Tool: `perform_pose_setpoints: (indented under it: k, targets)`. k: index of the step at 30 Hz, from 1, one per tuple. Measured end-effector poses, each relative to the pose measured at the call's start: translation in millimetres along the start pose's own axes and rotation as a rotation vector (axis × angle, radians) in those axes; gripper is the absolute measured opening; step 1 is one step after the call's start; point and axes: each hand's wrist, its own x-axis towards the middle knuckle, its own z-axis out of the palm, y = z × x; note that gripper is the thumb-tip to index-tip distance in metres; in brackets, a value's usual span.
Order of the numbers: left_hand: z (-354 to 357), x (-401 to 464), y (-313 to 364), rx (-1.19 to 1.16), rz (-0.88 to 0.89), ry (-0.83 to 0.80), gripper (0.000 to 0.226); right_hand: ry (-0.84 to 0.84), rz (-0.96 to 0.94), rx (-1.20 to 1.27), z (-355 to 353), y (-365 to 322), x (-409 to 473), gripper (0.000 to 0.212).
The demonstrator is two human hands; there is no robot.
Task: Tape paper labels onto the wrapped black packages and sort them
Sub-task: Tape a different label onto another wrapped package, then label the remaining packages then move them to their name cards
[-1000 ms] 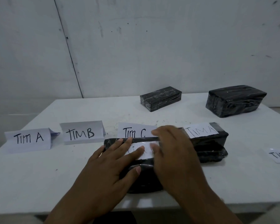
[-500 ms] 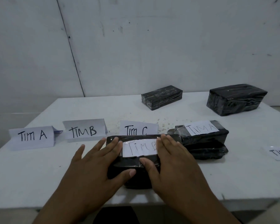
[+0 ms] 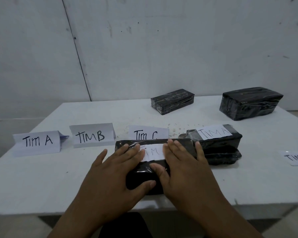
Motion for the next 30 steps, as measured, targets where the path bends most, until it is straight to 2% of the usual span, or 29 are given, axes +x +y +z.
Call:
perform_pose_setpoints:
  k: [2,4,6,9,13,16,20,25,27,30]
  targets:
    - [-2.7,-1.2,3.5,0.027,-0.015,0.007,0.104,-0.033,0.036,-0.004,-6.3,-1.3,-0.3,0.101]
    - [-4.8,-0.2,6.5,0.047,-0.019,0.073,0.101,-0.063,0.069,-0.018,-15.3,-3.3,0.6,0.107]
    - [-3.9,1.3,9.2,0.000,0.031,0.124,0.091,-0.050,0.065,0.002,-22.2,-4.6,2.8,0.099]
    - [4.7,0.5,8.9,-0.042,0.112,0.085,0.084,-0.081,-0.053,0.025,-17.0,-2.0,4.6,0.079]
    - [7.2,0.3,5.6,-0.032,0.082,0.058,0.085,-0.046,-0.050,0.012,-3.4,4.5,1.1,0.069]
    - [1.3,-0.2,3.6,0.011,0.044,0.039,0.088,-0.026,-0.034,0.037,-3.2,2.8,-1.4,0.080]
    - [-3.8,-4.8,-1.3,-0.065,-0.020,0.036,0.091,-0.024,0.023,0.086,-7.2,5.0,-2.0,0.103]
    - [-16.6,-6.1,0.1,-0.036,-0.091,0.028,0.103,-0.047,0.069,0.073,-15.7,5.7,-3.3,0.105]
    - [-27.5,-1.9,8.8,0.023,-0.121,0.038,0.106,0.002,0.071,0.103,-20.4,8.2,-3.5,0.101]
    - [-36.5,8.4,25.6,0.084,-0.121,0.137,0.096,0.277,0.041,0.216,-21.0,19.7,-7.7,0.066]
